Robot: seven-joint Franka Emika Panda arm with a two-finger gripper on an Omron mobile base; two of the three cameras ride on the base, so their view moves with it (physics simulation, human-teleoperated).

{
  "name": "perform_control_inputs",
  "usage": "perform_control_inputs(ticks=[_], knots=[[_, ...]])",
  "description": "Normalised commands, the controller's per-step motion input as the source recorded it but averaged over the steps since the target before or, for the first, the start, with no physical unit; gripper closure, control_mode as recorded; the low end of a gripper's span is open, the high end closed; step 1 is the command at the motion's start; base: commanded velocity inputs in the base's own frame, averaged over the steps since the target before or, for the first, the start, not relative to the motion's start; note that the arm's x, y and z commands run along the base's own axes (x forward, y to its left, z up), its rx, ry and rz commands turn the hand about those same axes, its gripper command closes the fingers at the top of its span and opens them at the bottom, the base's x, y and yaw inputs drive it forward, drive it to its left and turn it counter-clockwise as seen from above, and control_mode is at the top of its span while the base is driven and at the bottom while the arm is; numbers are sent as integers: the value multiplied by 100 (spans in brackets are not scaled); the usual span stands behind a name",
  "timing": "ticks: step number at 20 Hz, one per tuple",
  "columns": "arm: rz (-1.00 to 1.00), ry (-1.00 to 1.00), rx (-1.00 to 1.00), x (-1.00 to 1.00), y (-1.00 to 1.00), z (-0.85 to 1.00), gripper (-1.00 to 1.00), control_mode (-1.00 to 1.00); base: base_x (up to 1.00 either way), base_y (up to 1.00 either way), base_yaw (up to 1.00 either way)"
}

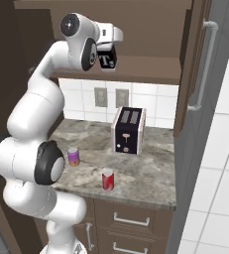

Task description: Sort all alcoholic drinks to one cabinet, and non-alcoholic drinks to the other.

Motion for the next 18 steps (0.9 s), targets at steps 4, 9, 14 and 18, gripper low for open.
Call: perform_control_inputs(ticks=[4,9,14,18], knots=[[0,0,0,41,-23,-5,100,-100,0,0,0],[2,0,0,26,-10,-31,100,-100,0,0,0],[2,0,0,32,-1,-34,100,-100,0,0,0],[2,-6,-1,28,0,-15,100,-100,0,0,0]])
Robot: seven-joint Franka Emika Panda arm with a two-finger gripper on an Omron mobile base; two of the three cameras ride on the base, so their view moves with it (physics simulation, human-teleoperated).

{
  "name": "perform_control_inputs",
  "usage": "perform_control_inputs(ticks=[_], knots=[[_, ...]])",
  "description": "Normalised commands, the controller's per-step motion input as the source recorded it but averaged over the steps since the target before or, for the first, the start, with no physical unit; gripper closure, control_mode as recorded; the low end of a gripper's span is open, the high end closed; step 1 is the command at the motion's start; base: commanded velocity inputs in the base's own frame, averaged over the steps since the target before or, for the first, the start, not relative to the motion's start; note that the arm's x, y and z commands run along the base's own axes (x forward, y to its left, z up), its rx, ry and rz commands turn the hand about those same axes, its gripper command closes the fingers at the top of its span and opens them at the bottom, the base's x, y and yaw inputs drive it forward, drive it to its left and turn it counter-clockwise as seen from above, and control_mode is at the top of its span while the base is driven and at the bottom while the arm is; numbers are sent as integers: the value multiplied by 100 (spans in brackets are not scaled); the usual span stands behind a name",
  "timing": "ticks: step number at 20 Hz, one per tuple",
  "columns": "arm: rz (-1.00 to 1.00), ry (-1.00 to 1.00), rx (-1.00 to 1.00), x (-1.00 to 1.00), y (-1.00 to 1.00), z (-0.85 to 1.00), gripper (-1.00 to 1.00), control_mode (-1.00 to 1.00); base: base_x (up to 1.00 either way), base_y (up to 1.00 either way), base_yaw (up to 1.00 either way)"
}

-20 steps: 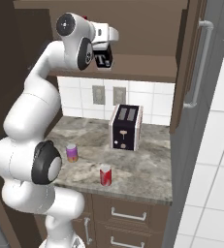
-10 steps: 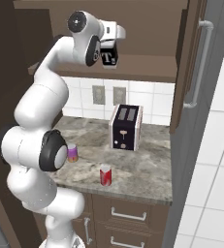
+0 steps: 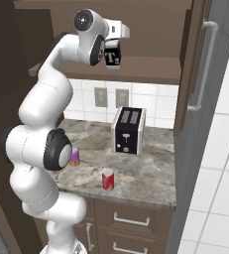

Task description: Sort all alcoholic drinks to one cabinet, and non-alcoholic drinks to the other.

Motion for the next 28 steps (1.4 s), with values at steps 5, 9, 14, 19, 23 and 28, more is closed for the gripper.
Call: perform_control_inputs(ticks=[5,9,14,19,23,28], knots=[[0,-7,-2,42,0,-5,100,-100,0,0,0],[1,-1,0,30,0,-15,-100,-100,0,0,0],[1,0,0,11,-1,-3,-100,-100,0,0,0],[0,0,0,7,0,0,-100,-100,0,0,0],[0,0,0,0,0,0,-100,-100,0,0,0],[0,0,0,4,0,0,-100,-100,0,0,0]])
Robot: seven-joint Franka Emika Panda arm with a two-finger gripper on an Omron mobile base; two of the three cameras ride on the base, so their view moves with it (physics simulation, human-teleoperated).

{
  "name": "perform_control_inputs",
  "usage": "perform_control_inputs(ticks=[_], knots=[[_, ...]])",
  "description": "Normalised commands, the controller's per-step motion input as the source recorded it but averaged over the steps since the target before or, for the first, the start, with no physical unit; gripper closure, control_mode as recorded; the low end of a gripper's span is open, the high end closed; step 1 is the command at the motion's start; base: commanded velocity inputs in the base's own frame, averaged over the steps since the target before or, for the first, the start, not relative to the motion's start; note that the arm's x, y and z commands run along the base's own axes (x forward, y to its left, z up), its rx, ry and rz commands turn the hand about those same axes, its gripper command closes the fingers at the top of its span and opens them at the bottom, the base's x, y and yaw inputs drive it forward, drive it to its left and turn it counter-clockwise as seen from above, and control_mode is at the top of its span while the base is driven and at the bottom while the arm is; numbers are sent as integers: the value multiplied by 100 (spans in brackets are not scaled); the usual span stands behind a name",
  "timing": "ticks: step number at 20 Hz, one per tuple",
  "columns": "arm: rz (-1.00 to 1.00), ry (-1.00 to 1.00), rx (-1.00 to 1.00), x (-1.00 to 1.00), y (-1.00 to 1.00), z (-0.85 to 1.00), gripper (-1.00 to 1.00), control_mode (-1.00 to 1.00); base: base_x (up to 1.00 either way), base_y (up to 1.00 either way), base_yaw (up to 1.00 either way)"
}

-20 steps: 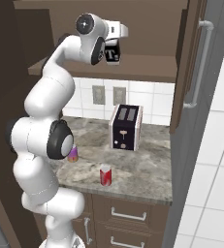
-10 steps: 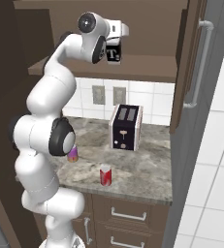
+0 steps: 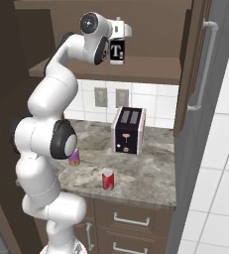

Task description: Sort all alcoholic drinks to one cabinet, and non-alcoholic drinks to the other.

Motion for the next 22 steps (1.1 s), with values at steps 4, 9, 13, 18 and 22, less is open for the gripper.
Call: perform_control_inputs(ticks=[4,9,13,18,22], knots=[[0,0,0,-7,0,0,-100,-100,0,0,0],[1,0,0,-91,0,-2,-100,-100,0,0,0],[0,3,0,-100,19,-27,-100,-100,0,0,0],[0,18,0,-100,34,-69,-100,-100,0,0,0],[0,21,0,-100,27,-90,-100,-100,0,0,0]])
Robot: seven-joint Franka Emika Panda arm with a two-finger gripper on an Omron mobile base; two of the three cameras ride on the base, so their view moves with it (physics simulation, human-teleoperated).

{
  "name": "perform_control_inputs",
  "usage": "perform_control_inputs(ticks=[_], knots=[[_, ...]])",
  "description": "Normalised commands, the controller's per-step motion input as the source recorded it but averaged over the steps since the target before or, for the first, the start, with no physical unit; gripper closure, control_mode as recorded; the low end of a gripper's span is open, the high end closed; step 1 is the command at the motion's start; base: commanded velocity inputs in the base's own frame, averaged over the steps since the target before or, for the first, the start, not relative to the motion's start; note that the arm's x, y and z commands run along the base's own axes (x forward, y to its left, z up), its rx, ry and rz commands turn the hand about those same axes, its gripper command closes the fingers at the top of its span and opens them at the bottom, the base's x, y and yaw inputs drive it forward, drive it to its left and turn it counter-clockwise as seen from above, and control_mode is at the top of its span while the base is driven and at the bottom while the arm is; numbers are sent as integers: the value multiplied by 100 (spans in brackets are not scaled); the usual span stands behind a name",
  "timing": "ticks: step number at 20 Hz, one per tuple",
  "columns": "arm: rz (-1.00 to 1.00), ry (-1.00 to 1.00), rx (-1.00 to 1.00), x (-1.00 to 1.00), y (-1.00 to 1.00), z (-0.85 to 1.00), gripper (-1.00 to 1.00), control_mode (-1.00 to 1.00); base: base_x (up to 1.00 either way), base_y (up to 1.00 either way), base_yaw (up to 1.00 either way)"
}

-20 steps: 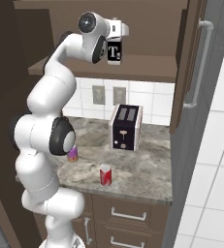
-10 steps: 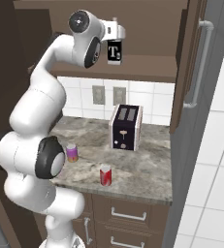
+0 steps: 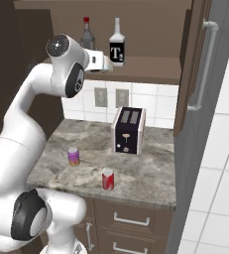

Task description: Sort all alcoholic drinks to one cabinet, and non-alcoholic drinks to the other.

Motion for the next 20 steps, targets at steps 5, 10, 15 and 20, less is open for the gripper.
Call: perform_control_inputs(ticks=[5,10,15,20], knots=[[-3,22,0,-100,6,-89,-100,-100,0,0,0],[-11,18,0,-97,0,-93,-100,-100,0,0,0],[-19,21,0,-27,-8,-76,-100,-100,0,0,0],[-15,23,2,-5,-20,-66,-100,-100,0,0,0]])
